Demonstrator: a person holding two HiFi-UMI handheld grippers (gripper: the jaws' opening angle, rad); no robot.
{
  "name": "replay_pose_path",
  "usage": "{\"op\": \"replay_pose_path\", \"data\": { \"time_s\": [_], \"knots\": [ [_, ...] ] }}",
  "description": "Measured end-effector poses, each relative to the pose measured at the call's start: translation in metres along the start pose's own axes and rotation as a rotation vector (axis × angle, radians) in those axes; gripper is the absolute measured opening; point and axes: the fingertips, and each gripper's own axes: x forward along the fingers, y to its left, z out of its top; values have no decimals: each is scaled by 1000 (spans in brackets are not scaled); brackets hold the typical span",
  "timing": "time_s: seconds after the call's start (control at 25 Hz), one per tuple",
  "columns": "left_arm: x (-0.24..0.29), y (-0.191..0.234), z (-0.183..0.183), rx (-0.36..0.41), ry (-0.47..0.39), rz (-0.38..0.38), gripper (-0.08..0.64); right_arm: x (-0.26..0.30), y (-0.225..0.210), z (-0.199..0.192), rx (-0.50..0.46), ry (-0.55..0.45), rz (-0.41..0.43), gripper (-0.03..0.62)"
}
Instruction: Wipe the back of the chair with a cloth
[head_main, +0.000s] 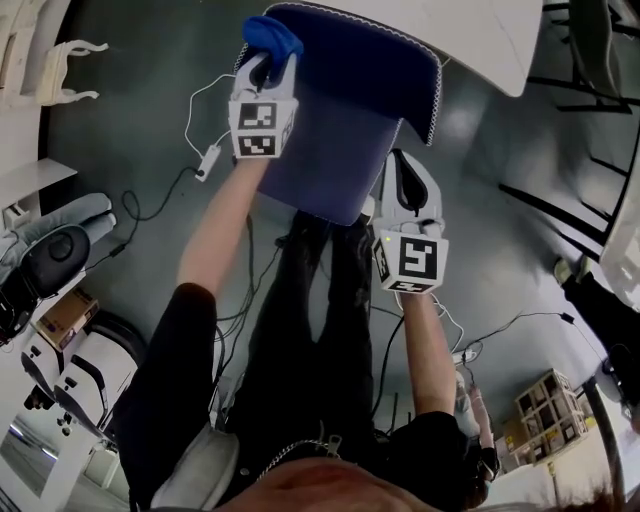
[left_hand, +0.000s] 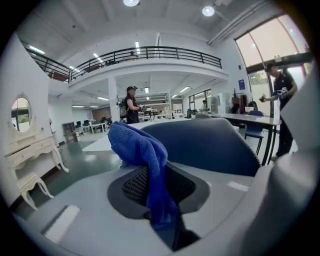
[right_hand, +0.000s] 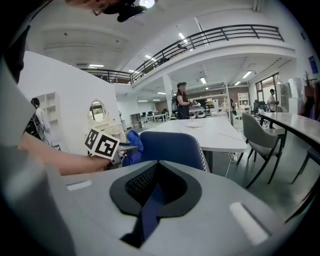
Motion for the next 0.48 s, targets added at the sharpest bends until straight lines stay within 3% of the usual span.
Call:
{"op": "replay_pose_path", "data": {
  "time_s": [0.16,0.48],
  "knots": [
    [8,19,-9,21,13,29,84,10,-4,-4,5,9,-7,3],
    [29,0,0,19,18,-2,84,15,-5,-6,8,22,-14,3]
  ]
}}
